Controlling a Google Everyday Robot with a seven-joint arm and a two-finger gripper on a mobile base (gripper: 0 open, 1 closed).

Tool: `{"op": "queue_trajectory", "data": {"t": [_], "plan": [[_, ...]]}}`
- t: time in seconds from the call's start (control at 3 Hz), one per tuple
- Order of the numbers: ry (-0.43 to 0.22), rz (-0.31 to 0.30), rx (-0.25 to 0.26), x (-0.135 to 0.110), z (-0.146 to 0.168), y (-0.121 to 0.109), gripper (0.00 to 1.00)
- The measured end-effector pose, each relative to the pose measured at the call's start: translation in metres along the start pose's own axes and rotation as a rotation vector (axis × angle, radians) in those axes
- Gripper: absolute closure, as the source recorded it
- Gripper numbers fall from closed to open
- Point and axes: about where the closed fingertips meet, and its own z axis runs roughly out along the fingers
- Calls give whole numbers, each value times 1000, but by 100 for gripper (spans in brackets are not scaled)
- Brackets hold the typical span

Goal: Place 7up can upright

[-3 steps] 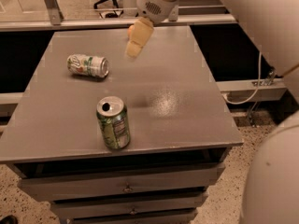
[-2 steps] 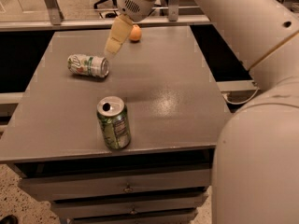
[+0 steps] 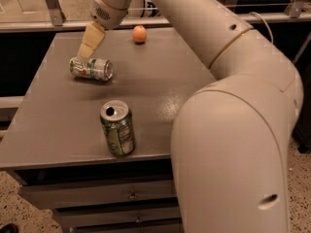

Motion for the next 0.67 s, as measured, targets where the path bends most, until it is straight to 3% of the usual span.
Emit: {"op": "queue_trajectory", "data": {"t": [0.67], "plan": [[95, 51, -18, -15, 71, -8, 0]]}}
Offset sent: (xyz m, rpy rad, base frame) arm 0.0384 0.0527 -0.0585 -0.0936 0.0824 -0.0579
